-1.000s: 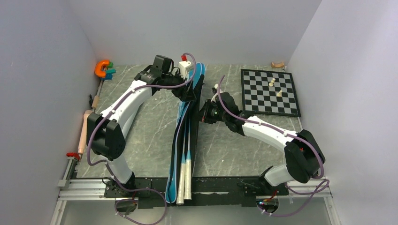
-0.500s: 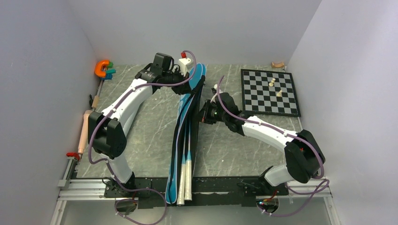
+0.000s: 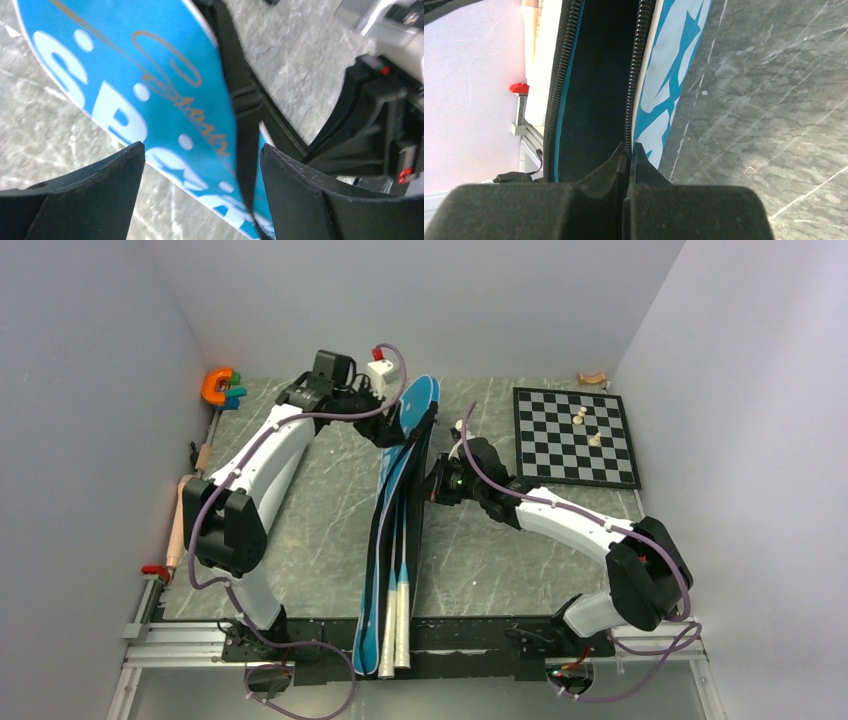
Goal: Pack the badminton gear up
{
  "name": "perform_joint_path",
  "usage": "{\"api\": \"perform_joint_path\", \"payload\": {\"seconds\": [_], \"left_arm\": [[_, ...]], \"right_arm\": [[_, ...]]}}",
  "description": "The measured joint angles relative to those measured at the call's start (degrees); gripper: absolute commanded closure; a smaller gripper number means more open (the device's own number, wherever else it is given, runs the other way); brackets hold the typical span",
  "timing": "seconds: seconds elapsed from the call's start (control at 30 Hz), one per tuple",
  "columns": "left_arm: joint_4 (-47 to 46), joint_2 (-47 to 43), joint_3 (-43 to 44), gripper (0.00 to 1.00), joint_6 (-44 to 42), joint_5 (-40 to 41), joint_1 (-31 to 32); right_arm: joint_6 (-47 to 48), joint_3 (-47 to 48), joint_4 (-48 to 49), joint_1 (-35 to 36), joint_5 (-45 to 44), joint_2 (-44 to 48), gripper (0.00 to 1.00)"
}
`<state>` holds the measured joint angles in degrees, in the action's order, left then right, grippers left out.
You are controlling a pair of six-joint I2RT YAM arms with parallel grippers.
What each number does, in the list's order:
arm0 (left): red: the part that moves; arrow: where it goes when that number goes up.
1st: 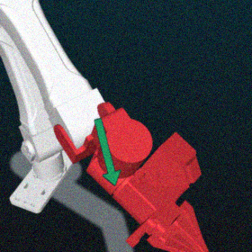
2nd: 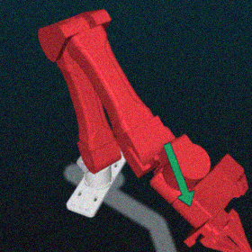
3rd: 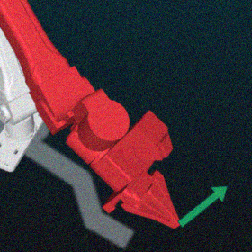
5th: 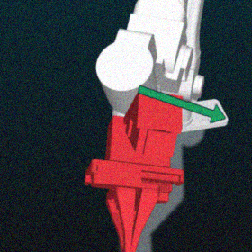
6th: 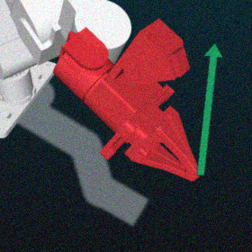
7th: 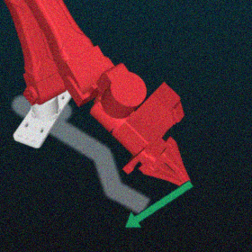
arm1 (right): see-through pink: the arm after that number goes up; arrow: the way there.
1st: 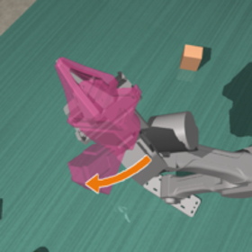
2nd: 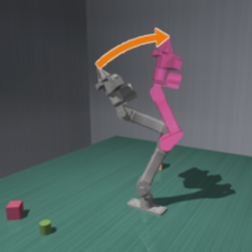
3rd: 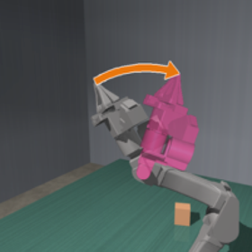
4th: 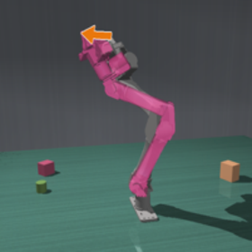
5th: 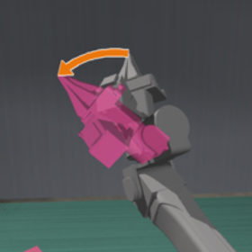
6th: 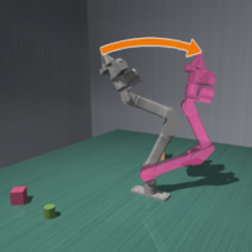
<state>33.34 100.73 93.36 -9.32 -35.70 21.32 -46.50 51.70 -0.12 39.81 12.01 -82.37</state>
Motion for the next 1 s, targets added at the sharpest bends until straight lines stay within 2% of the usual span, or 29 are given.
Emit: {"api": "perform_joint_path", "payload": {"seconds": [0.13, 0.2, 0.47, 0.77, 1.0], "left_arm": [[2.67, -0.92, -0.94, 0.06, -4.15, -1.81, -3.13], [3.34, -2.99, -4.15, 0.06, -6.8, -2.01, -3.63], [4.33, -7.56, -13.79, 0.07, -14.1, 0.92, 1.05], [-0.76, -7.91, -16.52, 0.09, -15.19, 9.86, 2.64], [-5.88, -7.85, -16.13, 0.1, -11.21, 13.18, 2.62]], "right_arm": [[0.04, 0.02, -0.13, 0.0, -0.02, 0.0, 1.0], [0.02, 0.02, -0.13, 0.0, -0.02, 0.0, 1.0], [0.02, 0.55, -0.48, 0.04, 0.07, 0.0, 1.0], [0.04, 1.05, -0.92, 0.63, 0.04, 0.0, 1.0], [0.48, 1.64, -1.62, 1.66, -0.2, 0.0, 1.0]]}}
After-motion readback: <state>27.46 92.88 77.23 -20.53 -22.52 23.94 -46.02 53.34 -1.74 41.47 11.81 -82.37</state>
